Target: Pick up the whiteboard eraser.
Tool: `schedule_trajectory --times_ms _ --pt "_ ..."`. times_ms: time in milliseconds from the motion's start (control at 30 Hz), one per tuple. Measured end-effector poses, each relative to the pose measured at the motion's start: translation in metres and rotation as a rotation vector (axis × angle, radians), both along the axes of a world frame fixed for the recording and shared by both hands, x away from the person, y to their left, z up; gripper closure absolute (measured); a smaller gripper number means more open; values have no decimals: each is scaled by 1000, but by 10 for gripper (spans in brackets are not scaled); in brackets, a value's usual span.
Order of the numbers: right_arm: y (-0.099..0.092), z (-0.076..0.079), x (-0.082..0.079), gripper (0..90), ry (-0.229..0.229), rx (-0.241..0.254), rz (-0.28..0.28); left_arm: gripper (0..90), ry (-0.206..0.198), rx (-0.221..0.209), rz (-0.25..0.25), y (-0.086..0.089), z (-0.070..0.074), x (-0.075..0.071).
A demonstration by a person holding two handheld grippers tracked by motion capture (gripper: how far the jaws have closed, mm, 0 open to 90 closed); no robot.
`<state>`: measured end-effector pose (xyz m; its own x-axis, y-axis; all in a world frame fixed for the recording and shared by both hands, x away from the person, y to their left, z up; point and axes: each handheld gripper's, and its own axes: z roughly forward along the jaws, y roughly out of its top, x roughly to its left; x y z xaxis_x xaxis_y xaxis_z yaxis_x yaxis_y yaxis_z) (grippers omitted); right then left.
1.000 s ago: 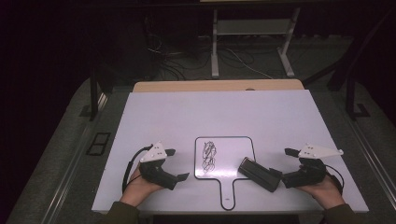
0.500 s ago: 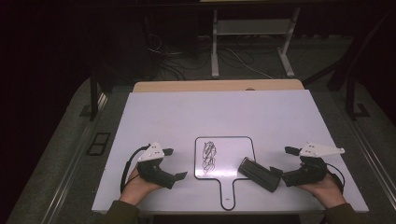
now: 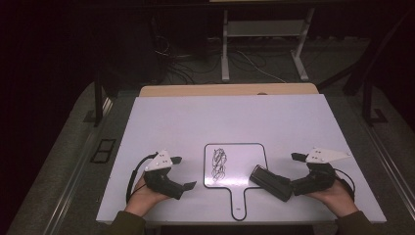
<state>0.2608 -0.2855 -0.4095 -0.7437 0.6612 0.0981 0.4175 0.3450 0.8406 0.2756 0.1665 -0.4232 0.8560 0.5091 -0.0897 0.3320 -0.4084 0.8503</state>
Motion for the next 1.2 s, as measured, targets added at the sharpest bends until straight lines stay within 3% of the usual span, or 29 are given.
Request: schedule_trajectory --times_ms 500,1200 --pt "23 0 11 13 24 5 55 3 12 2 -6 -3 -2 0" --pt "37 -10 7 13 85 -136 111 5 12 11 -15 -2 -2 0"
